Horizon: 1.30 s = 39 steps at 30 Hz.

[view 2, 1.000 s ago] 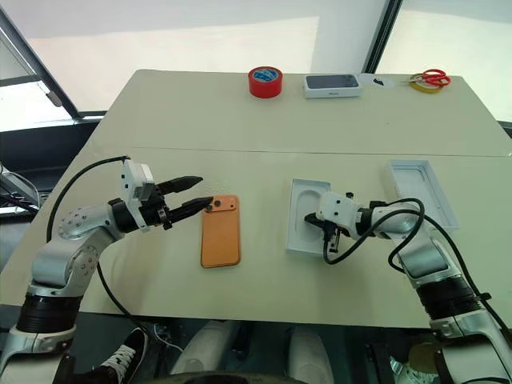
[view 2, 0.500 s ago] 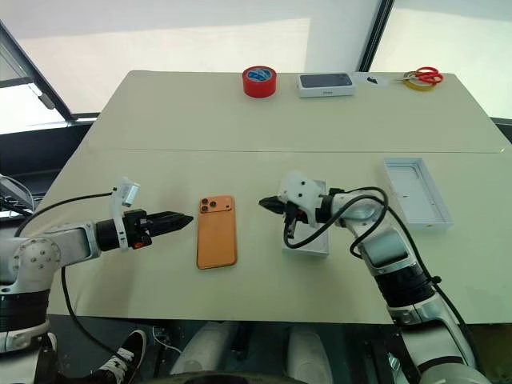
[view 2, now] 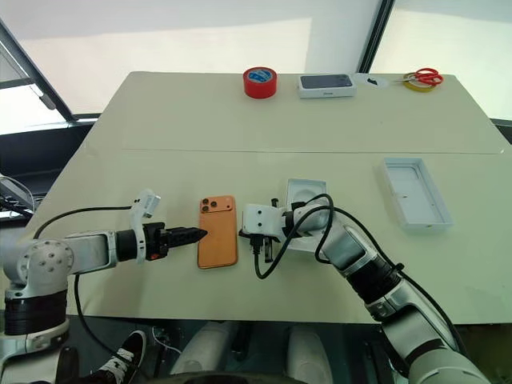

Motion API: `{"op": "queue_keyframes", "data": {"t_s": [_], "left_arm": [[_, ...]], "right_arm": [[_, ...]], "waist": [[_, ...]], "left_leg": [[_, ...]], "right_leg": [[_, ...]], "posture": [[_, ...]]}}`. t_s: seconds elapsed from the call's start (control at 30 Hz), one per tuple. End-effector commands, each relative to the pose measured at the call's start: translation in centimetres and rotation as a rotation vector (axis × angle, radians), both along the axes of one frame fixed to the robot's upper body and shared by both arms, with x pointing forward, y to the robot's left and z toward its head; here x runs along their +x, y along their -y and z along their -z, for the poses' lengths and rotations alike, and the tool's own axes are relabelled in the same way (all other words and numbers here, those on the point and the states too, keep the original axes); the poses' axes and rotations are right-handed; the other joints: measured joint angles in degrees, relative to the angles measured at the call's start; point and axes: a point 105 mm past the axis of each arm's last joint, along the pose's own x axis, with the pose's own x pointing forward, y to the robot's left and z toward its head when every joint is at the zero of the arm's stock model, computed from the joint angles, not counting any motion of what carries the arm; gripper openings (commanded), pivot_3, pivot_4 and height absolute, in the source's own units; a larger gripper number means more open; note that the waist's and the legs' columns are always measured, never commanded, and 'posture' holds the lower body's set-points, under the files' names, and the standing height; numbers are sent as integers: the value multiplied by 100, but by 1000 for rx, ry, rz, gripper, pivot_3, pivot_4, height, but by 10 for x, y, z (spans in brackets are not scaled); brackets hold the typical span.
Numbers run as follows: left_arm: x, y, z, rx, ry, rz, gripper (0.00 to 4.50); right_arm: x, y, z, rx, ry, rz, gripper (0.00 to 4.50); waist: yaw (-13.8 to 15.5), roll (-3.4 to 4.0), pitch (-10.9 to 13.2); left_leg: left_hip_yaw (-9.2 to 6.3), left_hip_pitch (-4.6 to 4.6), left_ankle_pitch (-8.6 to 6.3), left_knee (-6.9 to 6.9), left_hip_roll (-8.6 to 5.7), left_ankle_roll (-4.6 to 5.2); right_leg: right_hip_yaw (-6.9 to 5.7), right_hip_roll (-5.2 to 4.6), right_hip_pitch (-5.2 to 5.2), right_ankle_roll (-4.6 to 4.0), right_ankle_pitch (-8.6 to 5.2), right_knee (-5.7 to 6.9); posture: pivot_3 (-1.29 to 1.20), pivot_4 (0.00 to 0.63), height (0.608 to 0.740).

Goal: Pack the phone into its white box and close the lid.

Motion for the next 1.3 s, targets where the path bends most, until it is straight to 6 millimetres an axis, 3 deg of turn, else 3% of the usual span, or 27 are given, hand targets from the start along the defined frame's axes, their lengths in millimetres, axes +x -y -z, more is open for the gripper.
{"op": "queue_keyframes", "data": {"t_s": [0.03, 0.23, 0.4, 0.6, 0.9, 1.0, 1.13, 1.17, 1.3], "left_arm": [[-5, 10, 13, 15, -64, 12, 2930], [6, 35, 20, -41, -108, 1, 2930], [8, 50, 14, -101, -143, 19, 2930], [18, 39, 5, -89, -101, -19, 2930], [17, 15, 4, -88, -97, -27, 2930], [18, 13, 5, -114, -108, -39, 2125], [20, 16, 8, -193, -134, -55, 230], [20, 17, 10, -216, -140, -64, 6], [17, 22, 8, -335, -164, -52, 6]], "right_arm": [[6, -4, 1, -23, 35, -4, 38], [6, -11, 0, 1, 44, -12, 38], [6, -8, 0, 8, 35, -1, 38], [6, -8, 0, 11, 41, 2, 38], [4, -7, 2, 11, 45, -2, 38], [3, -9, 2, 15, 47, -7, 0], [6, -9, 0, 23, 60, 2, 0], [8, -9, -1, 24, 72, 4, 0], [9, -12, -17, 110, 75, 12, 0]], "waist": [[5, 1, -5], [62, -2, -52], [149, -3, -63], [128, -4, -63], [9, -5, -63], [-12, -5, -62], [-6, -8, -63], [-13, -7, -63], [-2, -11, -61]], "left_leg": [[0, 2, 0, -1, 0, 0], [-2, 22, 0, 0, -1, 0], [-2, 27, 0, 3, -1, 0], [-2, 19, 0, 0, -1, -1], [-2, 15, 0, -7, 0, -2], [-2, 14, 0, -8, 0, -2], [-3, 11, 0, -9, 0, -2], [-3, 12, 0, -9, 0, -2], [-4, 11, 0, -9, 0, -2]], "right_leg": [[0, 0, 1, 0, 0, 0], [-4, -1, 29, -17, -9, -2], [-4, -2, 35, -18, -10, -5], [-4, 0, 21, 0, 0, -6], [-3, 0, 13, -14, -8, -6], [-3, 0, 12, -13, -8, -5], [-3, 0, 9, -13, -8, -6], [-4, 0, 11, -14, -8, -6], [-3, -1, 9, -14, -8, -6]], "posture": [[0, 150, 740], [0, 150, 740], [0, 150, 740], [0, 150, 740], [0, 150, 740], [0, 150, 740], [0, 150, 740], [0, 150, 740], [0, 150, 740]]}}
